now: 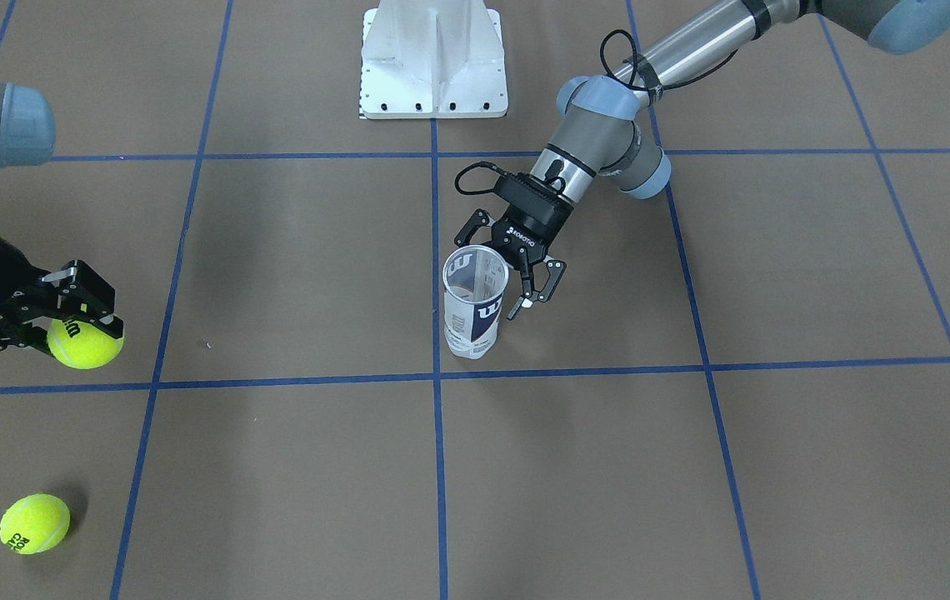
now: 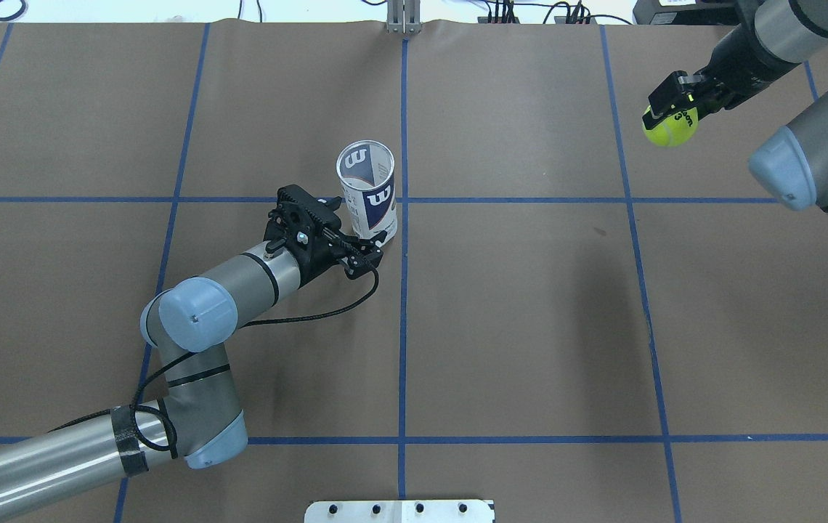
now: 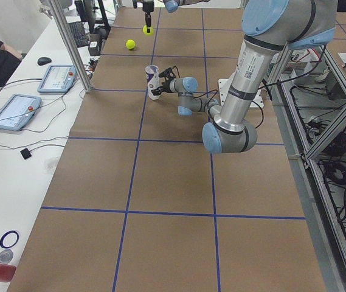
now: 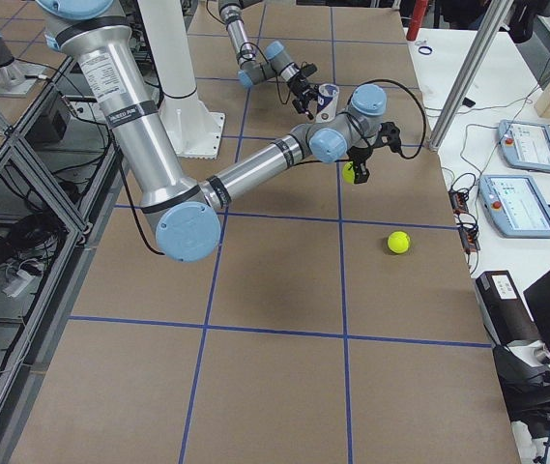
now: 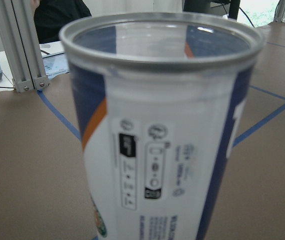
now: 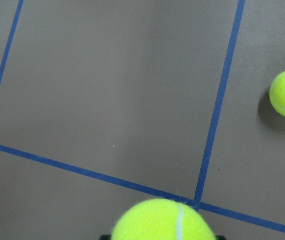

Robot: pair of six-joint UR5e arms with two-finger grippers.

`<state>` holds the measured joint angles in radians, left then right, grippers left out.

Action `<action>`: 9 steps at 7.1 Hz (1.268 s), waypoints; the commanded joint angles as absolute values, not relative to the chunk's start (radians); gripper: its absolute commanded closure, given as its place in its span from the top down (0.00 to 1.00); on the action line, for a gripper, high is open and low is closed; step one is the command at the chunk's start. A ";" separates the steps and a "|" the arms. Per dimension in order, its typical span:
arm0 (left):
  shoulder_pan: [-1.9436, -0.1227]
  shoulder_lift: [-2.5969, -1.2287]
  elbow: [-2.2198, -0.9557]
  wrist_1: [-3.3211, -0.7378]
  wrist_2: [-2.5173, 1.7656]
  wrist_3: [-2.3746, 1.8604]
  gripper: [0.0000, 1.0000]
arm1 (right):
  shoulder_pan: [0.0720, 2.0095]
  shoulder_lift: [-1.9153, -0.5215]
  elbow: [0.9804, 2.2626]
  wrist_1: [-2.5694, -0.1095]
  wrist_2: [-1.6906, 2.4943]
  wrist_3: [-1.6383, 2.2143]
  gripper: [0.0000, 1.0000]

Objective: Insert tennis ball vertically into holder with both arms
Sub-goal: 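Hold the tube steady with the left gripper while the right gripper holds the ball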

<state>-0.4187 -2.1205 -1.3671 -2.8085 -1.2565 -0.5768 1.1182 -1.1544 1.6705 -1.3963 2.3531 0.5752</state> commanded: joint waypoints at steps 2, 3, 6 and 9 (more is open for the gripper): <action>-0.417 -2.166 -1.332 -2.801 -1.229 -0.578 0.99 | 1.120 -1.155 1.671 -1.394 2.352 0.575 0.00; -0.417 -2.181 -1.310 -2.801 -1.229 -0.578 0.99 | 1.120 -1.155 1.671 -1.394 2.352 0.575 0.00; -0.428 -2.184 -1.295 -2.801 -1.227 -0.578 0.99 | 1.120 -1.155 1.670 -1.394 2.352 0.575 0.00; -0.437 -2.184 -1.272 -2.801 -1.227 -0.578 0.99 | 1.118 -1.141 1.671 -1.396 2.352 0.577 0.00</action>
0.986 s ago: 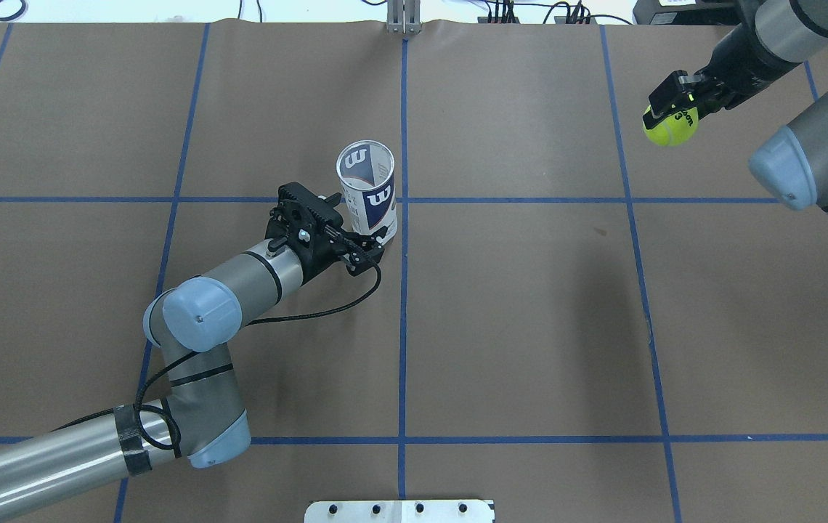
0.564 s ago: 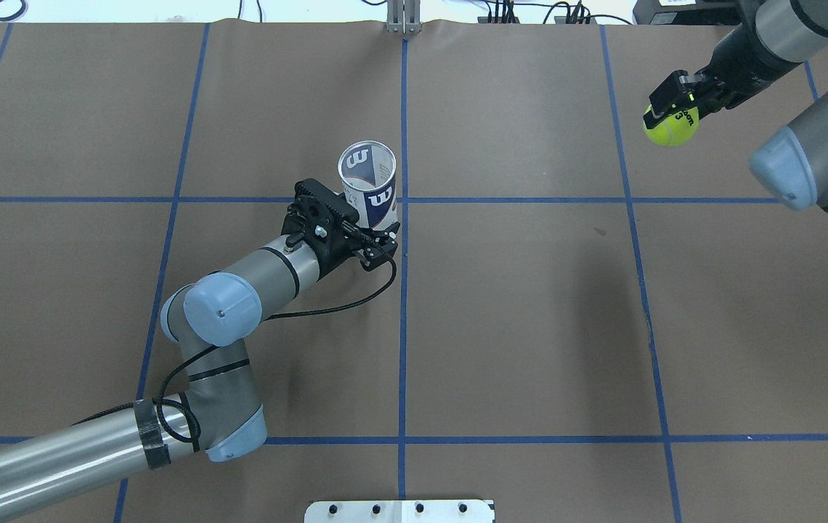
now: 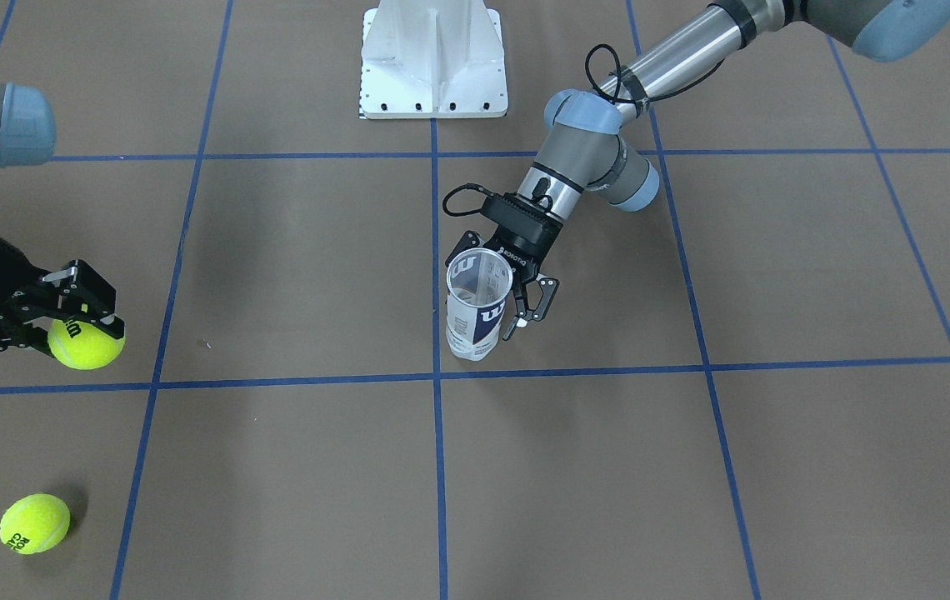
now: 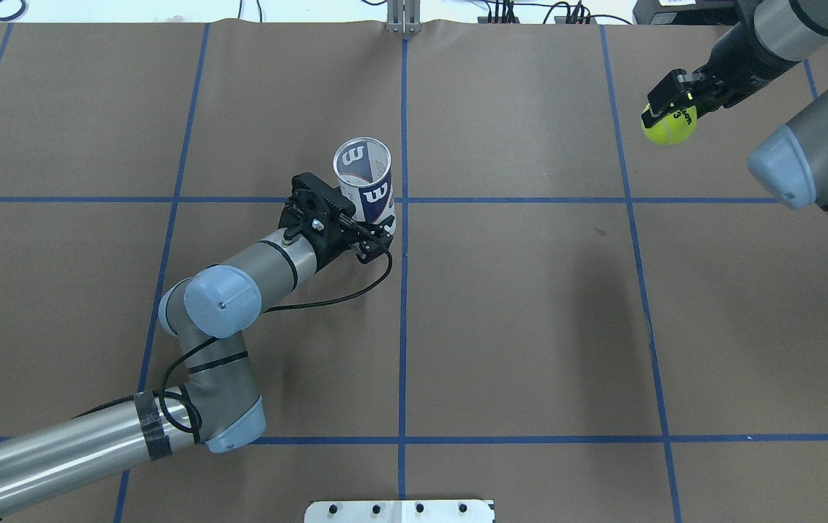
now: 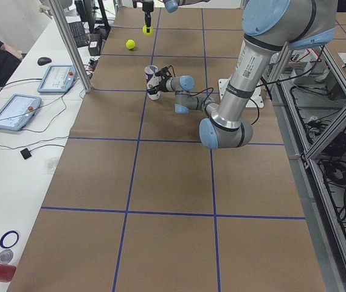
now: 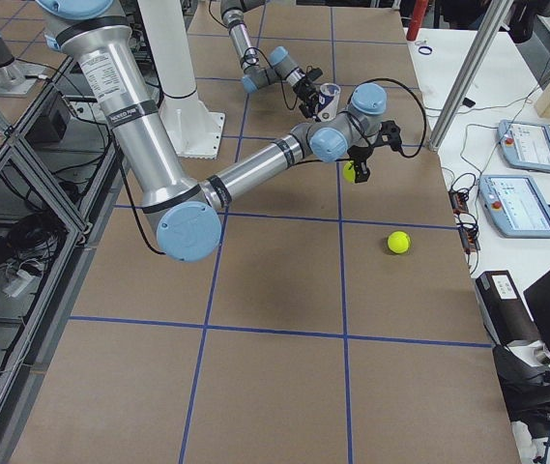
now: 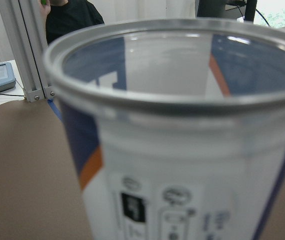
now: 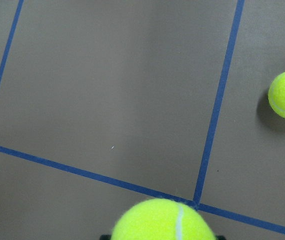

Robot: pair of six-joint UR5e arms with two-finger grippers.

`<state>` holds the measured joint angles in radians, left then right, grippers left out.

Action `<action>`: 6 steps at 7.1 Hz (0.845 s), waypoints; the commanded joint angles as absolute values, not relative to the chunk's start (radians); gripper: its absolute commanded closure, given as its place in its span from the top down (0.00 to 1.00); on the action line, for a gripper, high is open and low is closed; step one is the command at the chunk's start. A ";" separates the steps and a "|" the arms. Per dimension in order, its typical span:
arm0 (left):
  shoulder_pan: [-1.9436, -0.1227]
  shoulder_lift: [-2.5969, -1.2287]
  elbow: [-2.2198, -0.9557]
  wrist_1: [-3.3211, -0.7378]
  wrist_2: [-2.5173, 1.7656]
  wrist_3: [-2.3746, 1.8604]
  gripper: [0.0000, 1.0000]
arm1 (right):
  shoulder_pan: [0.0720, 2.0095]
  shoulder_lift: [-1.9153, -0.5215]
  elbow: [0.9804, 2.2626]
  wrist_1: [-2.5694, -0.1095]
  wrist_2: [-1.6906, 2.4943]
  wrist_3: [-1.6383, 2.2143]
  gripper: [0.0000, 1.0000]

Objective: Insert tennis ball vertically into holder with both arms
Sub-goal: 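Hold the tube steady with the left gripper while the right gripper holds the ball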

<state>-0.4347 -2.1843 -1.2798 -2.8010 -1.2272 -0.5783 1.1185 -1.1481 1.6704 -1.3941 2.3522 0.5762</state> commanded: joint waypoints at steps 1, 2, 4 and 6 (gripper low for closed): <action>-0.436 -2.190 -1.266 -2.803 -1.227 -0.580 0.99 | 1.118 -1.141 1.671 -1.396 2.352 0.577 0.00; -0.434 -2.206 -1.250 -2.804 -1.227 -0.580 0.99 | 1.118 -1.140 1.671 -1.394 2.352 0.577 0.00; -0.434 -2.214 -1.244 -2.809 -1.227 -0.580 0.98 | 1.118 -1.120 1.672 -1.394 2.355 0.600 0.00; -0.437 -2.214 -1.244 -2.807 -1.227 -0.583 0.78 | 1.117 -1.080 1.671 -1.402 2.373 0.641 0.00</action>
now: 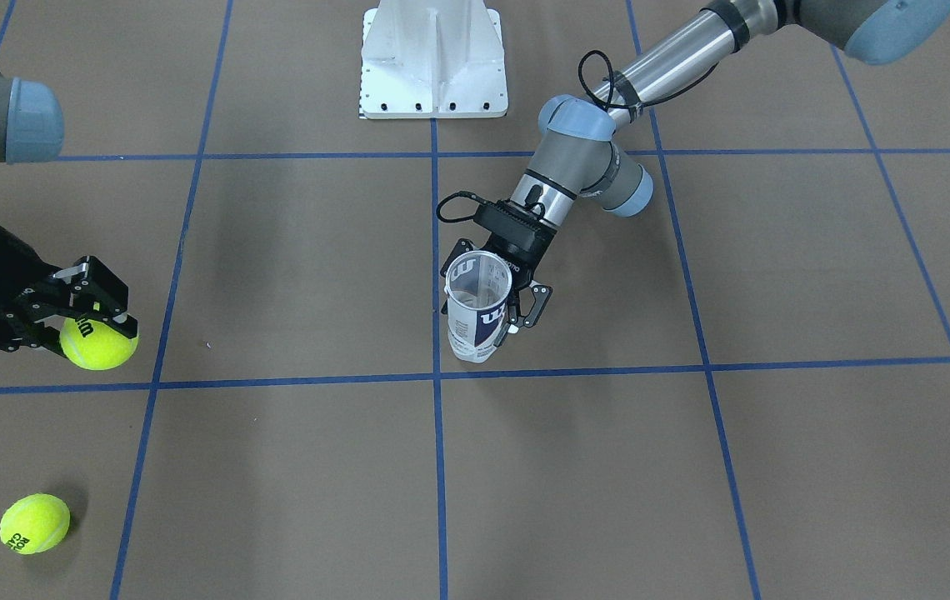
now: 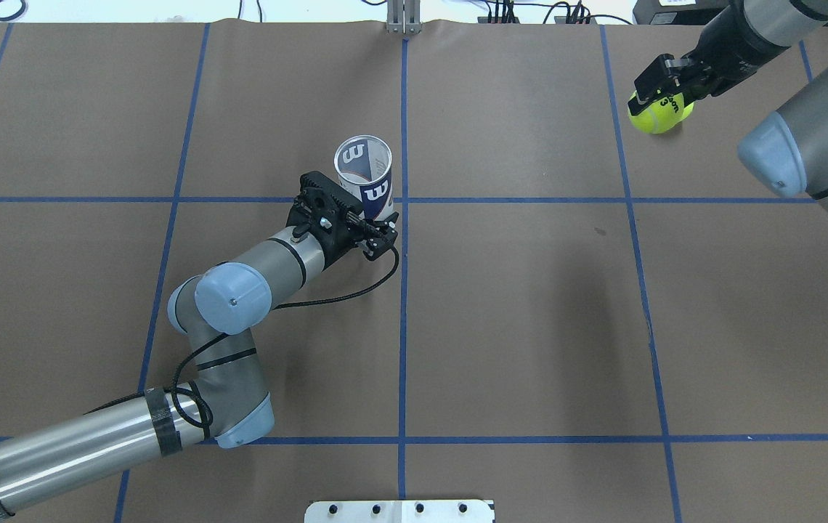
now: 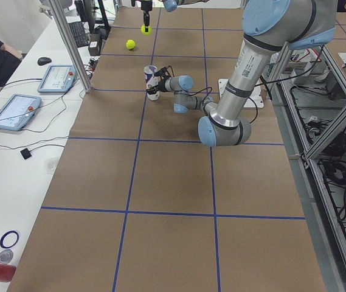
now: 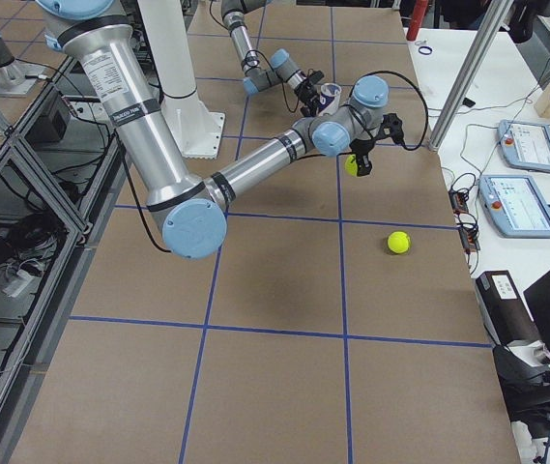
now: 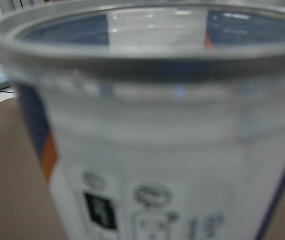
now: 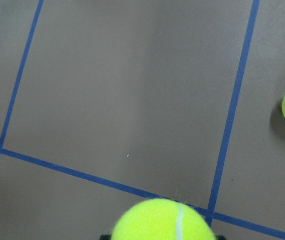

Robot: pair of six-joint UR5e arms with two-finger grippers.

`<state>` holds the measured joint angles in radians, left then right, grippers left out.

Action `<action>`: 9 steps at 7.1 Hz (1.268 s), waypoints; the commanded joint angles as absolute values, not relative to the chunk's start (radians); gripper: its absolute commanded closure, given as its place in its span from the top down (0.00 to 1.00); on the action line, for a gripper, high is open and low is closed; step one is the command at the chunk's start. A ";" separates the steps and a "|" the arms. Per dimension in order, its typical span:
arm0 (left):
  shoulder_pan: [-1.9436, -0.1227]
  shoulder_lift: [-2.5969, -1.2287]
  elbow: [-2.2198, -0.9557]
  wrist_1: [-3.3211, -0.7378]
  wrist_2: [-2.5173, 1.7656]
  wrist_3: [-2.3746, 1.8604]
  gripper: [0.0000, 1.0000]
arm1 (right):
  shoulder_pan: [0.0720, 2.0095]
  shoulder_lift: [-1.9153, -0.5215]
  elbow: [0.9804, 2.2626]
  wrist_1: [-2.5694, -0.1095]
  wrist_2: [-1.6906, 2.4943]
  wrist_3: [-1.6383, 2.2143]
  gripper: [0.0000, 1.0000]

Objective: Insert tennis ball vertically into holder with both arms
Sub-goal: 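Carry the ball with the right gripper toward the tube's open top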

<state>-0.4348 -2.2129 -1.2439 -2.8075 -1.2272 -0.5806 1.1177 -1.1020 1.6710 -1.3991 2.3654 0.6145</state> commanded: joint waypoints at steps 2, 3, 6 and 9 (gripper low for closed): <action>-0.439 -2.214 -1.246 -2.809 -1.227 -0.583 0.56 | 1.115 -1.031 1.671 -1.399 2.375 0.704 0.00; -0.439 -2.214 -1.247 -2.807 -1.227 -0.583 0.51 | 1.108 -0.988 1.666 -1.401 2.373 0.771 0.00; -0.446 -2.215 -1.249 -2.803 -1.229 -0.584 0.51 | 1.057 -0.881 1.663 -1.401 2.368 0.911 0.00; -0.451 -2.217 -1.247 -2.800 -1.229 -0.583 0.59 | 1.002 -0.799 1.658 -1.401 2.358 0.974 0.00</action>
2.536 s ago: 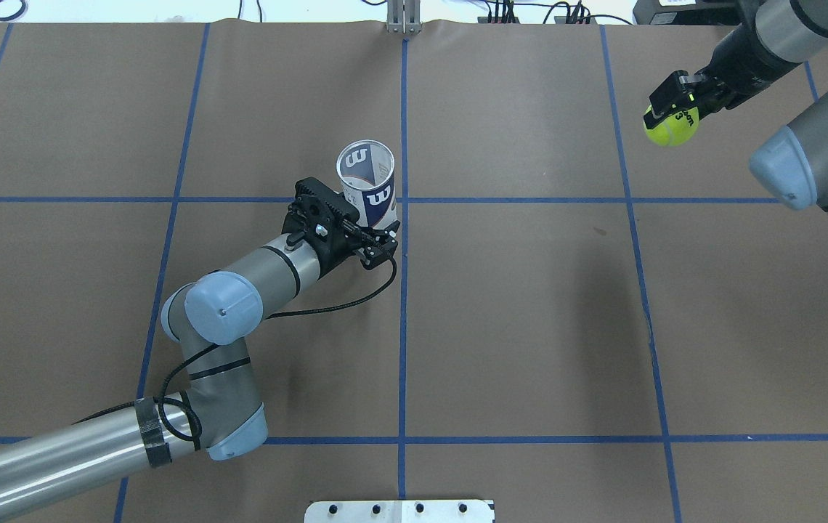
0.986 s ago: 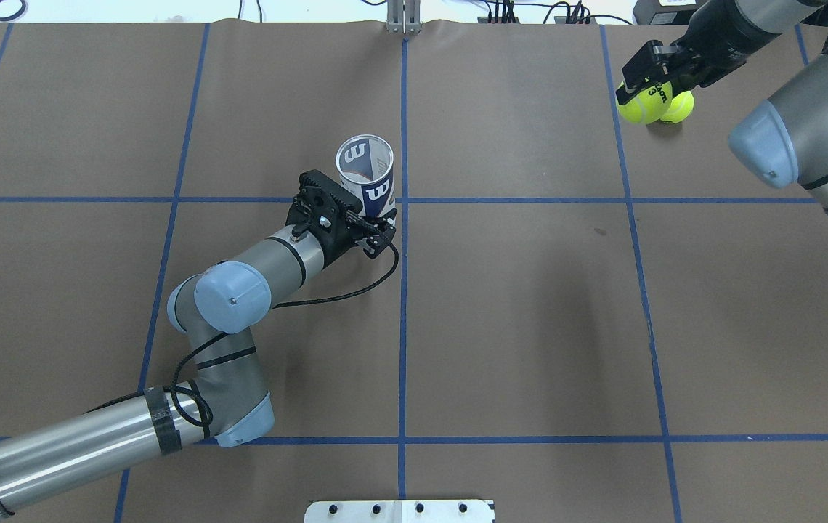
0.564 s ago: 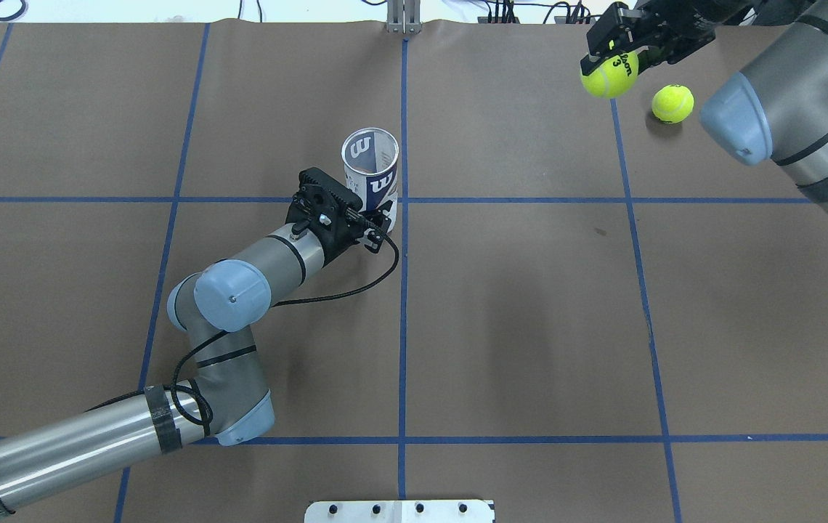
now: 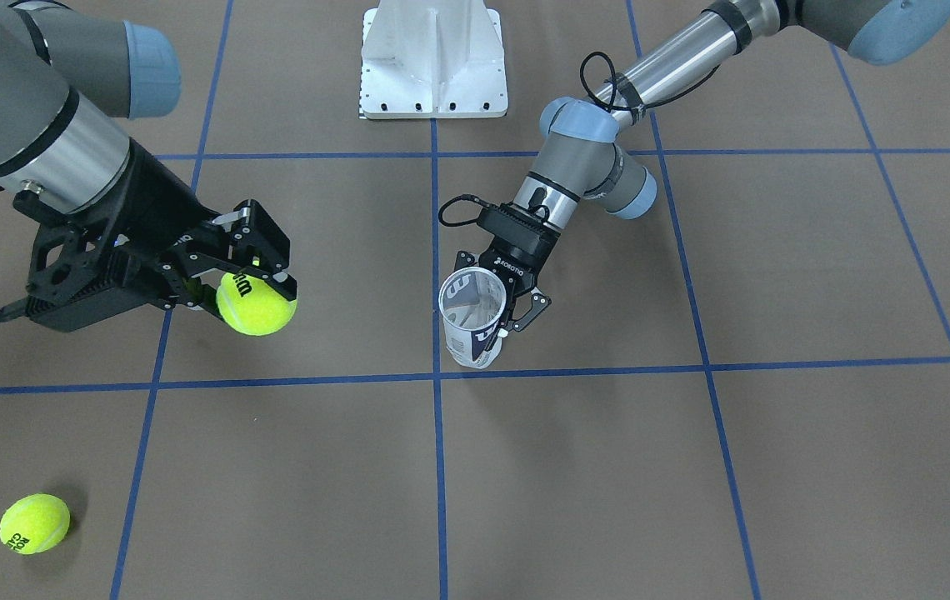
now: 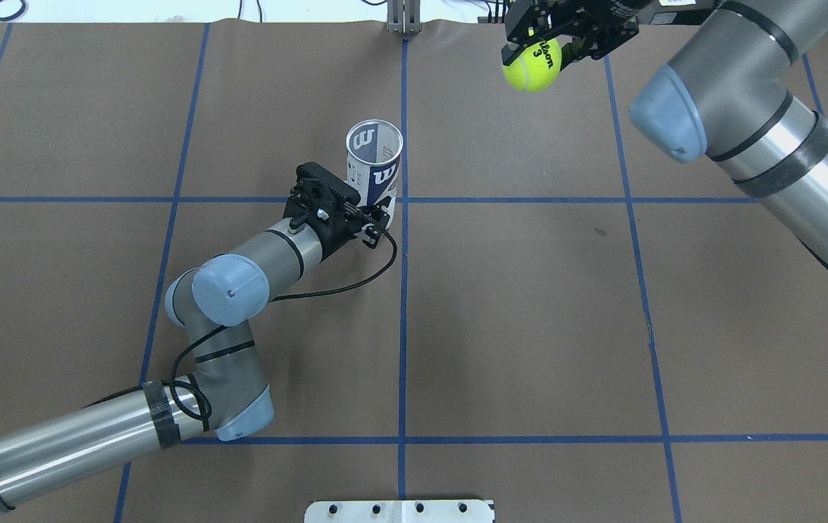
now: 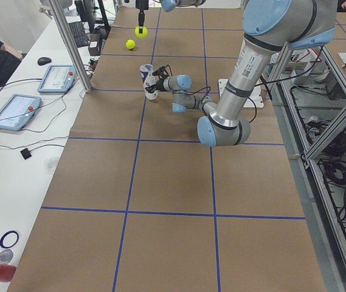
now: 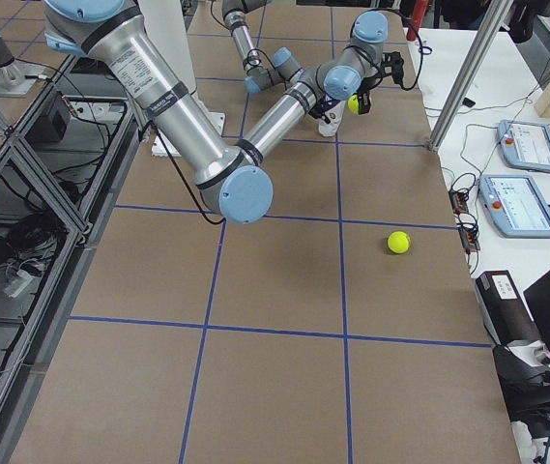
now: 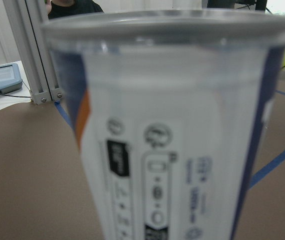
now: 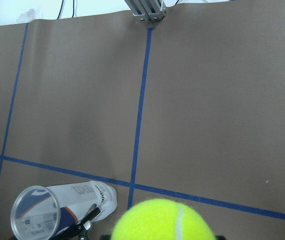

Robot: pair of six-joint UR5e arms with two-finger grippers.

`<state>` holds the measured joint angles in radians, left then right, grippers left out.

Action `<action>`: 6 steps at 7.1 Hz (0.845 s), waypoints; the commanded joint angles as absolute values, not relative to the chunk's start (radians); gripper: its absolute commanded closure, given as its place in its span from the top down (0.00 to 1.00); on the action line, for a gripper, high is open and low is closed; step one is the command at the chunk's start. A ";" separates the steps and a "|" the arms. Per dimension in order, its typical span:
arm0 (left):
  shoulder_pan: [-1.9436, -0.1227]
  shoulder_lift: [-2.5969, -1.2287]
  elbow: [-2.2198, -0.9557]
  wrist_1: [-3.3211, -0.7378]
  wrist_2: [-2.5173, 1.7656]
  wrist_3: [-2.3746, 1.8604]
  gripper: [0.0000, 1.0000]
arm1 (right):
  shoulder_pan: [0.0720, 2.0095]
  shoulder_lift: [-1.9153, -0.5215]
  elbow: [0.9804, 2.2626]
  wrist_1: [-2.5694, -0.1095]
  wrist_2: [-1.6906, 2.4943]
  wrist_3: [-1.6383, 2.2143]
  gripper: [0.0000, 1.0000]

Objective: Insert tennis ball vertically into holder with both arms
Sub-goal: 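Carry the ball with the right gripper toward the tube's open top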

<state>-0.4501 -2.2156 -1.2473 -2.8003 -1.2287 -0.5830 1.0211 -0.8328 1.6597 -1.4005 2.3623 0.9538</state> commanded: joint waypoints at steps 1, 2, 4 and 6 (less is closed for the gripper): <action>-0.451 -2.217 -1.247 -2.800 -1.229 -0.583 0.60 | 0.976 -0.775 1.657 -1.401 2.333 1.003 0.00; -0.451 -2.217 -1.247 -2.798 -1.229 -0.583 0.63 | 0.965 -0.766 1.658 -1.401 2.316 1.017 0.00; -0.451 -2.217 -1.247 -2.796 -1.229 -0.583 0.66 | 0.954 -0.746 1.657 -1.401 2.315 1.019 0.00; -0.451 -2.217 -1.247 -2.796 -1.229 -0.583 0.66 | 0.896 -0.707 1.635 -1.402 2.258 1.029 0.00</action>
